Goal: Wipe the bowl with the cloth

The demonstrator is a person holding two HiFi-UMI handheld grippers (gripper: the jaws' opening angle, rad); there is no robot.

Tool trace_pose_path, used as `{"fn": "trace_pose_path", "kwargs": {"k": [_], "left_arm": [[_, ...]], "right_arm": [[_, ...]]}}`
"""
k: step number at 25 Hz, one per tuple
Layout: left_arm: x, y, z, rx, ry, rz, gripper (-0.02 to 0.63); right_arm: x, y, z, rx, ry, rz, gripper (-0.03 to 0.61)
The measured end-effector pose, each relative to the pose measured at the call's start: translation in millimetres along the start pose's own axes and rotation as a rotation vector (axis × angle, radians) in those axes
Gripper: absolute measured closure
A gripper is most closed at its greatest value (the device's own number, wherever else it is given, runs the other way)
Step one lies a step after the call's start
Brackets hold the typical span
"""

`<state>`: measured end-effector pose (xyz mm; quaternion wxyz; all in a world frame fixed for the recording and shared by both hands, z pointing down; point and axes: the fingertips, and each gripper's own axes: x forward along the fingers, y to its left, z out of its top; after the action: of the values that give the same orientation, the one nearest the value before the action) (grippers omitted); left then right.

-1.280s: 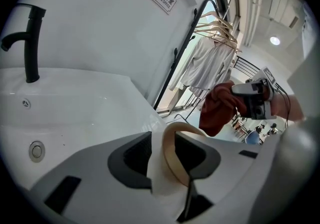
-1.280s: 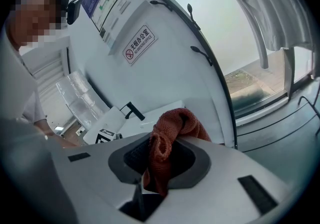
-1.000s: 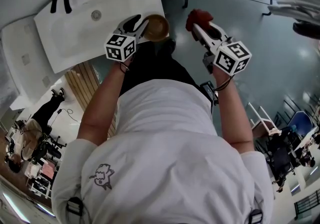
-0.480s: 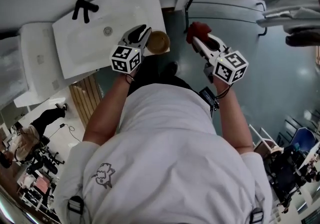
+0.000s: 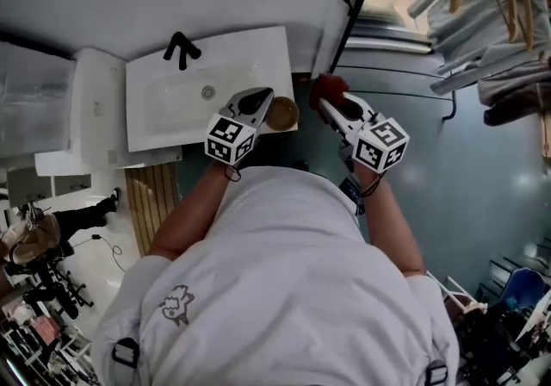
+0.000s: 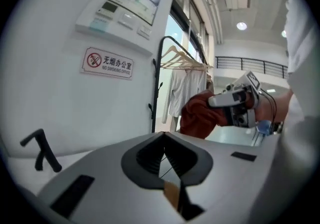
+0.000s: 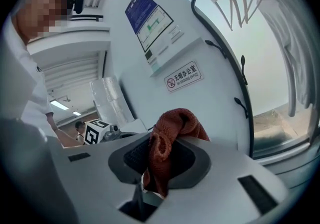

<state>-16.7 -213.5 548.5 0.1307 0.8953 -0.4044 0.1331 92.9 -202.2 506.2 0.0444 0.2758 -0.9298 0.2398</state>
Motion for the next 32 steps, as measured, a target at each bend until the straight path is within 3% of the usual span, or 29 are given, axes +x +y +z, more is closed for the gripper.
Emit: {"fn": "trace_pose_path", "kwargs": {"k": [4,9,13,19,25,29,32], "left_arm": [[-18.3,-39.9,6.7,0.122,0.067,-0.115,0.6],[-51.0,-54.8,21.3,0.048,0.024,-0.13,0.6],[-88.4,-52.2,17.7,0.086,0.019,-0.137,0.6],[-162.1,-33.6,10.0,0.053,-0.025,-0.146,0.6],[-240.7,-27.1,6.1,0.009,-0.126,-0.159,0.6],[-278.2,-34.1,-10.9,-0.034,-0.139,-0.16,0.6],[-294.7,-52.0,-7.2,-0.022,-0.153,-0.173,0.6]], "right_arm": [[5.6,13.6,-4.7,-0.015,0.016,0.041,0.497],[5.1,44.6,-15.3,-0.04,0.041,0.069,0.497],[11.7,83.6,-23.6,-0.044,0.029,0.064,0.497],[28.9,152.6,-41.0,-0.069,0.021,0.009,0.497],[45.9,238.9,-78.3,-0.071,0.026,-0.055,0.497],[39.8,286.8,-100.7,-0.084,0.046,-0.084,0.497],[20.3,307.6,-96.2,-0.113,0.026,-0.108,0.497]]}}
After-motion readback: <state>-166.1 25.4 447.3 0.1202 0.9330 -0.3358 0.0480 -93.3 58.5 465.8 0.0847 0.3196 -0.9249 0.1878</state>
